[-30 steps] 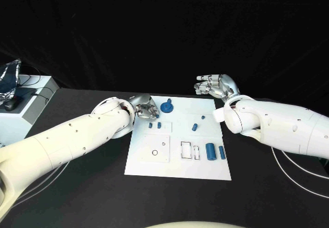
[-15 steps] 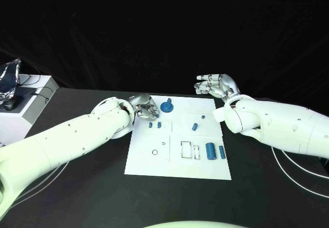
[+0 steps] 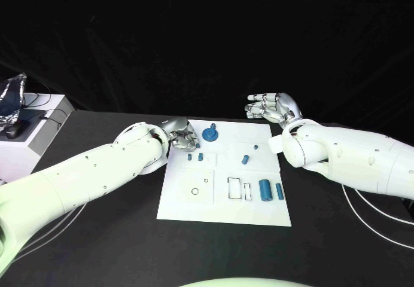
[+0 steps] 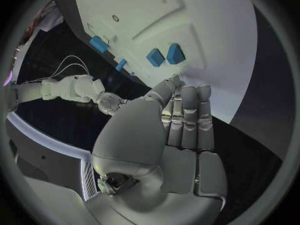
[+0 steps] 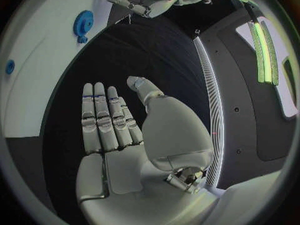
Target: Assemble the parts on the task board
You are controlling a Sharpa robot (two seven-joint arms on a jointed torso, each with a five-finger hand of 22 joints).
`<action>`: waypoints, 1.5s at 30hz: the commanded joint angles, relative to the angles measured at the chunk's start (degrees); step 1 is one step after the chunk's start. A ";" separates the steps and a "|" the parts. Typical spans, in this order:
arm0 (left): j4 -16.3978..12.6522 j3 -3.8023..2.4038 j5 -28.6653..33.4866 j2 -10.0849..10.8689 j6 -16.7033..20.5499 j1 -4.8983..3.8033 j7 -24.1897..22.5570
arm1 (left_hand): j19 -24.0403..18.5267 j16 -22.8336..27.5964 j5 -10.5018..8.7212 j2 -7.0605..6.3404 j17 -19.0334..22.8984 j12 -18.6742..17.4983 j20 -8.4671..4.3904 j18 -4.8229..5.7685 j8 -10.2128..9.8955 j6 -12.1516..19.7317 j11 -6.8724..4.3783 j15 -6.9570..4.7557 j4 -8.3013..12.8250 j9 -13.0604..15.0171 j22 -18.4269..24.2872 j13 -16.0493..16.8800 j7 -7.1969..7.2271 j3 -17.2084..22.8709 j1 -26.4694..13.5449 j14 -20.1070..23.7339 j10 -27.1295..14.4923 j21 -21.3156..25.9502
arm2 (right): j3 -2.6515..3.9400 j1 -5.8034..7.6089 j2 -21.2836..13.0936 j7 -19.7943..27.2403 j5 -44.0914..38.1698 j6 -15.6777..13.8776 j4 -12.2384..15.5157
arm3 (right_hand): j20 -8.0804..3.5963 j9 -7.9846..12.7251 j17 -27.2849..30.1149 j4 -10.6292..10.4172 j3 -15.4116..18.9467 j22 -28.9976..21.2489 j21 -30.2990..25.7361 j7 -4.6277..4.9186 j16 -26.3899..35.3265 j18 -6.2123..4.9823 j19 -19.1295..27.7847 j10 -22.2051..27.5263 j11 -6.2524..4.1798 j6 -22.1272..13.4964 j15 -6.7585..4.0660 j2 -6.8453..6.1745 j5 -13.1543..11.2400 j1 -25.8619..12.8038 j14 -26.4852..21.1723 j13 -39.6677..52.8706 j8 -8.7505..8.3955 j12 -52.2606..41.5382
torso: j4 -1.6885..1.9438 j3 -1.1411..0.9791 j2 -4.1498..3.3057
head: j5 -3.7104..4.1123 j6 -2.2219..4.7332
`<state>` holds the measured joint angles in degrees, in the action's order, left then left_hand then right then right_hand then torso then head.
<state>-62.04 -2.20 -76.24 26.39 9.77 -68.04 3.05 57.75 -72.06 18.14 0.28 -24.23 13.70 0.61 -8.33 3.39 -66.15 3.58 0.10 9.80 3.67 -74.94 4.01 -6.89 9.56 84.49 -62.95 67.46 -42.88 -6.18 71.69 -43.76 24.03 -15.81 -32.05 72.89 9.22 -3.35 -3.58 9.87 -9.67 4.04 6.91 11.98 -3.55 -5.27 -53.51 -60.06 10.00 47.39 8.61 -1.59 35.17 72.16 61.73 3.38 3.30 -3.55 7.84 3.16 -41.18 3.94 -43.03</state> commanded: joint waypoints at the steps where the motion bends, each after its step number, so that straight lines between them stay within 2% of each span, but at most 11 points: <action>1: 0.16 0.12 -0.53 -0.06 -1.07 0.18 1.08 | 0.04 -0.13 -0.12 0.66 -0.10 0.67 -0.34 -0.09 0.40 -0.13 0.08 -0.13 -0.05 0.10 -0.73 0.06 0.06 -0.31 0.14 0.24 -0.56 0.36 | 0.02 -0.01 -0.02 0.73 -0.41 0.78 0.11 | 0.04 0.00 0.08 -0.02 -0.28 0.02 -0.01 0.90 0.09 0.90 0.26 0.21 -0.22 0.39 -0.04 0.14 0.31 -0.59 -0.14 -0.09 -0.10 0.11 | 0.00 -0.01 0.02 | -0.03 0.00; 11: 0.19 0.12 -0.51 -0.20 -1.98 0.18 1.48 | 0.02 -0.17 -0.15 0.72 -0.20 1.09 -0.31 -0.06 0.39 -0.10 0.04 -0.14 -0.23 0.09 -0.71 0.11 0.06 -0.43 0.11 0.31 -0.76 0.52 | 0.02 -0.01 -0.07 0.72 -0.41 0.73 0.15 | 0.04 0.00 0.08 -0.02 -0.28 0.02 -0.01 0.90 0.09 0.90 0.26 0.21 -0.22 0.39 -0.04 0.14 0.31 -0.59 -0.14 -0.09 -0.10 0.11 | -0.02 -0.02 0.01 | 0.00 -0.04; 29: 0.30 0.10 -0.80 0.49 -0.76 0.18 1.28 | -0.01 -0.08 -0.12 0.54 -0.31 1.98 -0.31 -0.02 0.31 1.21 0.14 -0.08 -0.18 0.05 -0.77 0.14 -0.20 -0.25 0.23 0.48 -1.23 0.65 | 0.02 -0.01 -0.22 0.72 -0.41 0.69 0.14 | 0.03 0.00 0.08 -0.05 -0.60 0.01 -0.03 0.88 0.08 0.91 0.28 0.18 -0.24 0.43 -0.05 0.06 0.34 -0.58 -0.13 -0.09 -0.10 0.10 | 0.01 -0.03 0.06 | 0.16 0.12; 41: 0.16 -0.02 -0.53 1.43 1.30 0.19 0.83 | -0.04 0.28 -0.06 0.05 -0.26 2.20 -0.17 -0.09 0.25 4.69 0.24 0.02 -0.27 0.00 -0.72 0.12 -0.23 0.42 0.09 0.70 -1.73 0.90 | 0.02 -0.02 -0.32 0.47 -0.45 0.95 -0.04 | 0.03 0.00 0.08 -0.05 -0.60 0.01 -0.03 0.88 0.08 0.91 0.28 0.18 -0.24 0.43 -0.05 0.06 0.34 -0.58 -0.13 -0.09 -0.10 0.10 | -0.01 0.03 0.00 | 0.26 0.29; 43: 0.06 -0.18 0.10 1.83 2.31 0.19 0.40 | -0.13 0.60 -0.02 -0.04 -0.13 2.08 -0.14 -0.07 0.20 5.12 0.34 0.09 -0.38 -0.02 -0.66 0.05 -0.24 0.53 -0.07 0.94 -2.03 1.05 | 0.01 -0.02 -0.37 0.22 -0.65 1.36 -0.10 | 0.03 0.00 0.08 0.06 -0.66 0.02 -0.03 0.90 0.09 0.91 0.29 0.21 -0.22 0.38 -0.02 0.04 0.34 -0.50 -0.17 -0.09 -0.10 0.10 | -0.04 0.03 0.04 | 0.31 0.33; 45: 0.01 -0.47 1.16 2.25 3.35 0.19 -0.13 | -1.16 2.65 0.00 -0.22 0.82 1.28 0.12 0.05 0.24 5.95 0.93 0.53 -0.62 0.00 -0.10 -0.18 -0.31 0.82 -0.41 2.43 -3.32 2.21 | 0.01 -0.02 -0.46 -0.13 -0.99 1.85 -0.14 | -0.01 -0.02 0.07 0.28 -0.85 0.03 0.00 0.87 0.07 0.88 0.23 0.15 -0.26 0.62 -0.08 0.10 0.22 -0.21 -0.08 -0.09 -0.07 0.09 | -0.03 0.02 0.09 | 0.38 0.41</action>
<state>-61.89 -2.57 -76.50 28.51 10.65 -67.82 4.14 56.90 -69.75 18.14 0.12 -23.59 15.11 0.80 -8.33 3.84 -60.49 4.41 0.55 9.06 3.72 -74.92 3.92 -7.19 10.10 84.33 -60.86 64.38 -40.87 -6.18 71.69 -44.16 23.90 -15.88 -31.87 72.78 9.21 -3.35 -3.57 10.12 -10.39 4.04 6.91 12.12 -3.55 -5.27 -53.51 -60.06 10.00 47.75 8.60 -1.59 35.17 72.16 61.73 3.38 3.30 -3.55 7.82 3.18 -41.15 4.26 -42.68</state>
